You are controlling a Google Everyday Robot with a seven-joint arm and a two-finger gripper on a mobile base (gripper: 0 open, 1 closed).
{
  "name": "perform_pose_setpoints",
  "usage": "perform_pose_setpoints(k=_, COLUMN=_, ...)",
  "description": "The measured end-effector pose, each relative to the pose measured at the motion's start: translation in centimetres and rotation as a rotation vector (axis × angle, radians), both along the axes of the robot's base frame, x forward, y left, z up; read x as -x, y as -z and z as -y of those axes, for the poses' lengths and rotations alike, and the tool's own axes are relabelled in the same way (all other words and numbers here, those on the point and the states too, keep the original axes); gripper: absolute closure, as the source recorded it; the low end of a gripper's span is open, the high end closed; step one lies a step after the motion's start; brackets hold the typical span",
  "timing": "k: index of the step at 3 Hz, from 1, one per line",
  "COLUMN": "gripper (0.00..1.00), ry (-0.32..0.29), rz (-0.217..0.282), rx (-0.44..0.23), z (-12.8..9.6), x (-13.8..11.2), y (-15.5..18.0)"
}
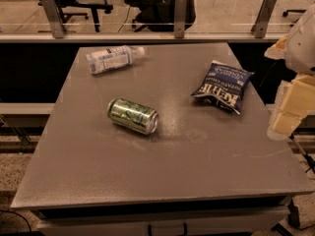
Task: Pick green can
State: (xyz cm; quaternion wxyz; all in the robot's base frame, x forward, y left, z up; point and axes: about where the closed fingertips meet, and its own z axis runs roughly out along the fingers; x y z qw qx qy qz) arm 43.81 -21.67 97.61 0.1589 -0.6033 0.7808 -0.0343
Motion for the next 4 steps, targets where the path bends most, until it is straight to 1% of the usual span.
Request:
perform_pose_setpoints(k=1, gripper=0.0, ry=0.0, rz=0.003, rx=-0.001, z=-0.1, x=0.0, y=-0.1)
perform_pose_setpoints(k=2, gripper=0.0, ry=-0.021, rz=0.007, rx=-0.023, z=-1.8, x=-0.5, y=-0.2)
perform_pose_setpoints(k=3, gripper=0.0, ry=-0.044, rz=-0.008, rx=-0.048, z=-4.6, x=-1.7, y=0.3)
perform_pose_setpoints(k=4, gripper=0.0, ry=-0.047, rz=-0.035, rx=-0.066, z=-7.6, x=-3.0, y=1.0)
